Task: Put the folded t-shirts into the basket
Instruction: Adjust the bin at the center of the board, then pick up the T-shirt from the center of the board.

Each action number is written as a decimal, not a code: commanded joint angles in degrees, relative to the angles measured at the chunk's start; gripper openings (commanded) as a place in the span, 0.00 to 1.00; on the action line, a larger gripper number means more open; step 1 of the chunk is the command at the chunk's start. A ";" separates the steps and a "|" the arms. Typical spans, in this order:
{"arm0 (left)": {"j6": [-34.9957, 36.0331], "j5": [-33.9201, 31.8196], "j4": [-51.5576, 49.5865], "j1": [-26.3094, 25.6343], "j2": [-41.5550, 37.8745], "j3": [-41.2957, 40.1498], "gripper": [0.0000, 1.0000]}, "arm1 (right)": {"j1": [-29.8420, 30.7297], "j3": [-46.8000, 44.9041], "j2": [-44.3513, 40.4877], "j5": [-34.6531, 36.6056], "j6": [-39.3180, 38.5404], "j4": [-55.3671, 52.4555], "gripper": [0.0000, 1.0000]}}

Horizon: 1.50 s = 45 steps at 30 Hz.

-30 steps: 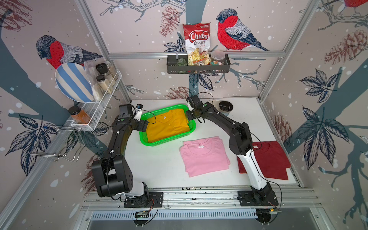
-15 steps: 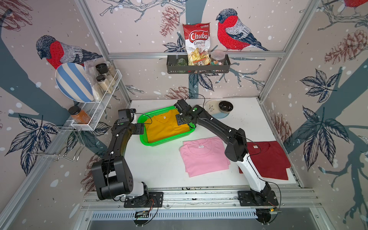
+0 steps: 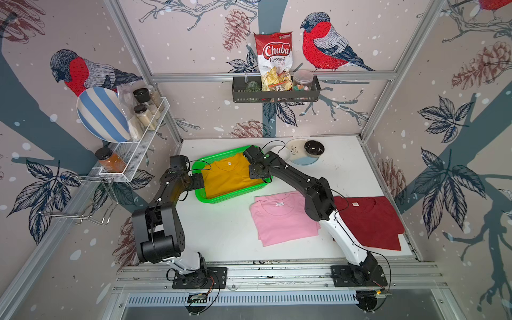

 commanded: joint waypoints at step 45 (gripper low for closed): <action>20.20 7.65 -9.10 -7.33 -12.16 7.81 0.78 | -5.02 -34.45 -39.32 -7.45 -9.92 -0.47 0.56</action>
